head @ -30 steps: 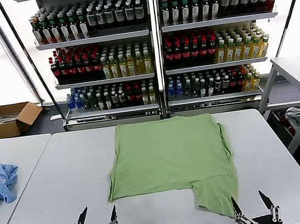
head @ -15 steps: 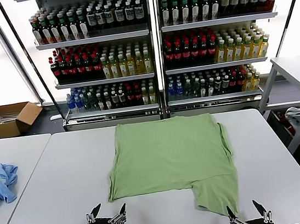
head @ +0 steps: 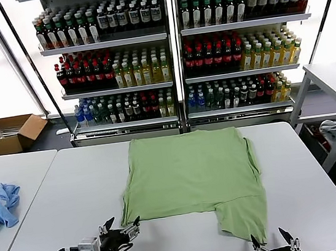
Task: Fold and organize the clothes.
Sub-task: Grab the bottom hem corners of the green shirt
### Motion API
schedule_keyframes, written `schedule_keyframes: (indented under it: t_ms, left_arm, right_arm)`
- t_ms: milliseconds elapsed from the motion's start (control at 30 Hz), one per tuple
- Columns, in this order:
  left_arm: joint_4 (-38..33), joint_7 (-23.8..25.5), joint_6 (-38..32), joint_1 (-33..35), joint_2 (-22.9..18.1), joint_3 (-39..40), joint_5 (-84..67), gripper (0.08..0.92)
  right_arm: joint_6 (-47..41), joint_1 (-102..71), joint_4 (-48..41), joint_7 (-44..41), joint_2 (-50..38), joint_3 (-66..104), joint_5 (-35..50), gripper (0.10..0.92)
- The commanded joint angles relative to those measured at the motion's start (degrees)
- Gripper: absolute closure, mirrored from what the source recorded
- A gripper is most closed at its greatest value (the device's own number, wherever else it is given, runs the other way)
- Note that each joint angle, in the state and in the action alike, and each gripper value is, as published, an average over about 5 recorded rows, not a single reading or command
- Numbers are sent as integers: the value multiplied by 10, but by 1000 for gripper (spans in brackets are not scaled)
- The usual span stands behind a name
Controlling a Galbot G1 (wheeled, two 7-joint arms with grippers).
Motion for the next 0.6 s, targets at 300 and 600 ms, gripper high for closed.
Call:
schedule_keyframes:
  t_ms: [300, 600]
  left_arm:
    - [54, 13, -5, -32, -5, 2, -13, 264]
    - [57, 22, -14, -18, -10, 18, -1, 519]
  right_arm:
    - [-20, 61, -41, -4, 22, -40, -19, 265]
    - [-12, 80, -63, -14, 24, -56, -40, 524]
